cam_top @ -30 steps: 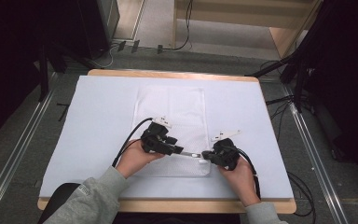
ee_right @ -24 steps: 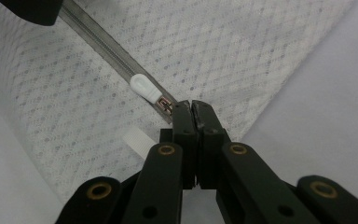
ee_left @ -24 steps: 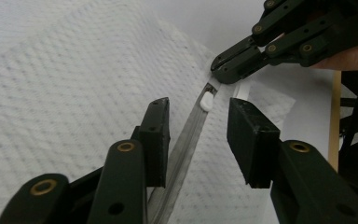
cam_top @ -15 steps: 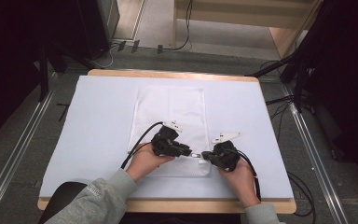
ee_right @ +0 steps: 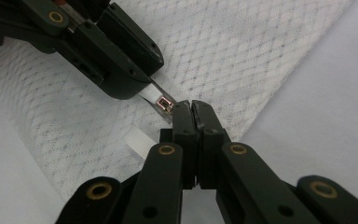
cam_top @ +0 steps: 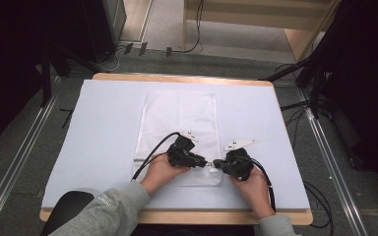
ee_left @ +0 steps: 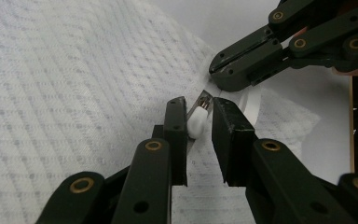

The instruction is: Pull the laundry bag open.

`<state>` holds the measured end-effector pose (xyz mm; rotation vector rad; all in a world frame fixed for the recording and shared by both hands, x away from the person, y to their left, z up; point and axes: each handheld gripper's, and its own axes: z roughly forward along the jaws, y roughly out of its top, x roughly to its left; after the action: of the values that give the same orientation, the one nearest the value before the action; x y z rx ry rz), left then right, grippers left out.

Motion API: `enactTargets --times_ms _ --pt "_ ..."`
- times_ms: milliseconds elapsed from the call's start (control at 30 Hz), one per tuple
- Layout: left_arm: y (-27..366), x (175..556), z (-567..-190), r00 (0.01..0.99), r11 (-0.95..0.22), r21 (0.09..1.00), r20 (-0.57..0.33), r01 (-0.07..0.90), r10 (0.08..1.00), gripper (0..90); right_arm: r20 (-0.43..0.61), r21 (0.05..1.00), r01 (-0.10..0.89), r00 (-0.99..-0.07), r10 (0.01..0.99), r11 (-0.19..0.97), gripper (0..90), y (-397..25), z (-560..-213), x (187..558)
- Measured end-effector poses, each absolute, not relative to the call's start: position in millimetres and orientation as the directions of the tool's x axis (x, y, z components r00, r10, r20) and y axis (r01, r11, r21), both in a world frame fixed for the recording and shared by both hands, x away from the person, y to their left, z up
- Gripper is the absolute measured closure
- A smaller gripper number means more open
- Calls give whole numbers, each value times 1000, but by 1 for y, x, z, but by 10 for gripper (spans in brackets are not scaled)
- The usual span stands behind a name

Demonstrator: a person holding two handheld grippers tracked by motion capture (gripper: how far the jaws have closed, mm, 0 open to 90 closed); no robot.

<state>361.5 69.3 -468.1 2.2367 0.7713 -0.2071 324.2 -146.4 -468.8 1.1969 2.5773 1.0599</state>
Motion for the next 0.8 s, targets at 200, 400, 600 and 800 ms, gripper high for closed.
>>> enactTargets --times_ms 200,400,600,800 --pt "62 357 -470 822 -558 608 -356 565 445 790 182 633 632 -683 707 447 900 -146 -469 324" --pt "56 355 -471 839 -564 628 -325 536 436 812 179 637 629 -683 709 445 900 -146 -469 324" --pt "57 359 -472 824 -556 613 -354 562 442 868 187 635 633 -682 707 442 900 -146 -469 324" --pt "57 362 -472 809 -549 598 -378 584 449 873 184 643 624 -689 701 444 900 -147 -470 324"
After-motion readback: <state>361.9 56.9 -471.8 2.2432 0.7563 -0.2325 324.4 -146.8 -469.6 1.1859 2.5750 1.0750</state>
